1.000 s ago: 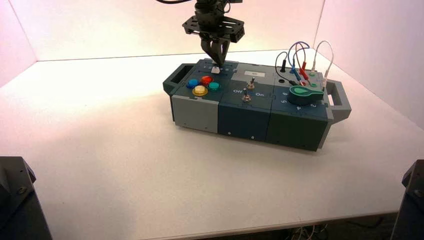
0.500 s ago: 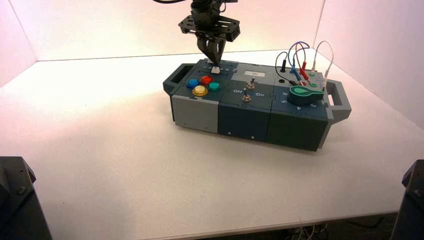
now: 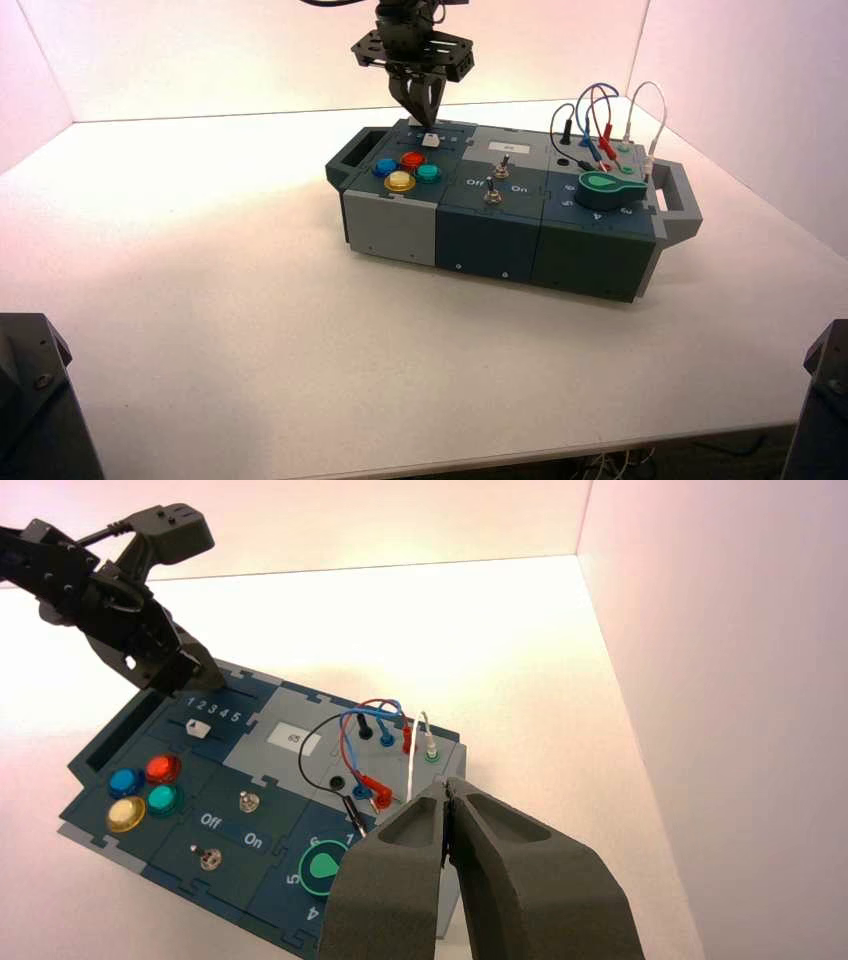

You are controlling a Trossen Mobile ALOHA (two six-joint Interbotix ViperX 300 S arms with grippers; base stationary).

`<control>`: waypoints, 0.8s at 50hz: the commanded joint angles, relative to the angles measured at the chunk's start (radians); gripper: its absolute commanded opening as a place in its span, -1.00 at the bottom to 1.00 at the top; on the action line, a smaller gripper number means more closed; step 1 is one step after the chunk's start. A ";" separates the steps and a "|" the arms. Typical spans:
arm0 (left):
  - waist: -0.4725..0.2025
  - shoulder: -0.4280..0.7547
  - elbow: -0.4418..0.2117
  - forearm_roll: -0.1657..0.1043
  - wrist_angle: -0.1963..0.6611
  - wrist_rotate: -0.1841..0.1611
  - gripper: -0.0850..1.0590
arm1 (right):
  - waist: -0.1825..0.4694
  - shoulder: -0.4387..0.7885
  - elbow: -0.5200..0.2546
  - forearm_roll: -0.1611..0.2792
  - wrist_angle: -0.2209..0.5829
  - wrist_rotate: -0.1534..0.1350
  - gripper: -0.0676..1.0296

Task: Move the top slider to position 1.

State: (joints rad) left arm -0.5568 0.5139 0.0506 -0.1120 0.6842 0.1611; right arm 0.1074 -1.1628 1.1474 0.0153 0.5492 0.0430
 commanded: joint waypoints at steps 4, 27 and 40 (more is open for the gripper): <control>0.035 -0.052 -0.003 0.003 -0.002 0.006 -0.91 | 0.003 0.012 -0.025 0.002 -0.011 0.000 -0.92; -0.008 -0.181 0.092 0.000 -0.009 0.005 -0.91 | 0.003 0.017 -0.025 0.003 -0.005 0.002 -0.92; -0.008 -0.245 0.169 0.000 -0.009 0.000 -0.91 | 0.003 0.020 -0.026 0.003 0.002 0.002 -0.92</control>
State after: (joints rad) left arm -0.5614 0.3191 0.2163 -0.1120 0.6780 0.1611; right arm 0.1074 -1.1566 1.1474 0.0153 0.5538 0.0430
